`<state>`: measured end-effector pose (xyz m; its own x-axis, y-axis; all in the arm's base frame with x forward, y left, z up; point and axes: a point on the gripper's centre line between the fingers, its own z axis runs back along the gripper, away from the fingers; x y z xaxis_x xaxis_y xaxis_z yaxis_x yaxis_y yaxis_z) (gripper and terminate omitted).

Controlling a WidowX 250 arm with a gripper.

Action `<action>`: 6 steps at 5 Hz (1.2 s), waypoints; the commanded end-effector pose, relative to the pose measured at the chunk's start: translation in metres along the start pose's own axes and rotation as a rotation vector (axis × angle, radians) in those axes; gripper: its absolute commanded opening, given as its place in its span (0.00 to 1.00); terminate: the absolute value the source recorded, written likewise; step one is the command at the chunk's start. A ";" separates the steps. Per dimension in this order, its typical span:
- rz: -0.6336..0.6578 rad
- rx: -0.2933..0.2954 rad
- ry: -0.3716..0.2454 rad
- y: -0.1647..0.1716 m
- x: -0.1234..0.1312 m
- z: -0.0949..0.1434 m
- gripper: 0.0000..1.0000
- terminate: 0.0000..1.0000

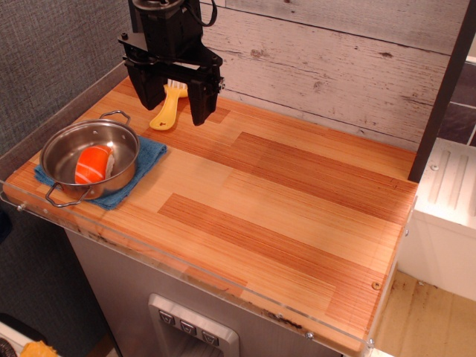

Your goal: Take the sushi out of the pot and put it next to the brush.

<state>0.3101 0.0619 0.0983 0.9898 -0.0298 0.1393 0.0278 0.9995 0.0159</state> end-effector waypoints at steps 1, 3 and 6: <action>0.000 0.000 0.000 0.000 0.000 0.000 1.00 0.00; 0.037 -0.013 0.006 0.027 -0.034 0.022 1.00 0.00; 0.171 0.122 0.042 0.085 -0.071 0.003 1.00 0.00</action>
<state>0.2420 0.1480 0.0809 0.9855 0.1485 0.0822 -0.1566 0.9822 0.1035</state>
